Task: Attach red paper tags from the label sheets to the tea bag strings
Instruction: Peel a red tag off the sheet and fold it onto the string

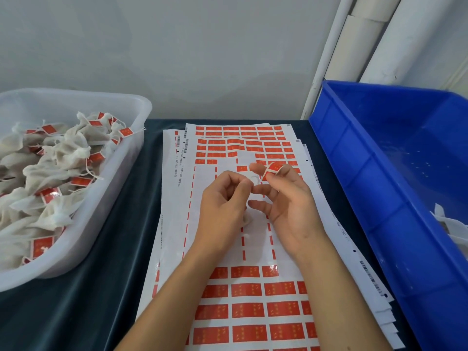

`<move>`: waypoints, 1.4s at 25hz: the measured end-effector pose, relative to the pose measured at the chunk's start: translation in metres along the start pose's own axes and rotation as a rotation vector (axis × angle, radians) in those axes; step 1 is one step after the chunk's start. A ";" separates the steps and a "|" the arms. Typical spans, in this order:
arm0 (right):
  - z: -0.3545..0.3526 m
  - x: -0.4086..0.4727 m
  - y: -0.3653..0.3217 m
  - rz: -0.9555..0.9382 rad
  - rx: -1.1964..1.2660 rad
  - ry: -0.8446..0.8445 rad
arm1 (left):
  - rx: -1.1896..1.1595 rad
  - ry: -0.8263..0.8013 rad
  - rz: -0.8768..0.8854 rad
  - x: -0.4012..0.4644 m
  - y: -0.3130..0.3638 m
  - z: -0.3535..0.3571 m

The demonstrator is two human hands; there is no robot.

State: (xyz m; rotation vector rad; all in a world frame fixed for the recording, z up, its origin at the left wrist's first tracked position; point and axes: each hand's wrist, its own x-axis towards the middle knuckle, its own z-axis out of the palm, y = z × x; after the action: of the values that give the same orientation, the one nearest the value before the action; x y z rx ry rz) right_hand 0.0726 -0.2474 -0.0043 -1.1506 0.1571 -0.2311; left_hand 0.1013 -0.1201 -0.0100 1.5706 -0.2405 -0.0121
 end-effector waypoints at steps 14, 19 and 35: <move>-0.011 0.001 -0.006 0.083 0.393 0.017 | 0.018 -0.034 -0.032 0.001 0.002 -0.003; -0.019 0.002 -0.009 0.042 0.312 0.119 | -0.015 -0.019 -0.097 0.003 0.002 -0.005; -0.006 -0.004 -0.009 0.003 -0.234 0.008 | 0.018 -0.028 -0.062 0.002 0.007 -0.005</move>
State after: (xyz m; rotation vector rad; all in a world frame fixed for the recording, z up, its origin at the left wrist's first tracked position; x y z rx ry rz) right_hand 0.0662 -0.2544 0.0013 -1.3822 0.1967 -0.2192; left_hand 0.1027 -0.1152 -0.0031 1.5964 -0.2149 -0.0803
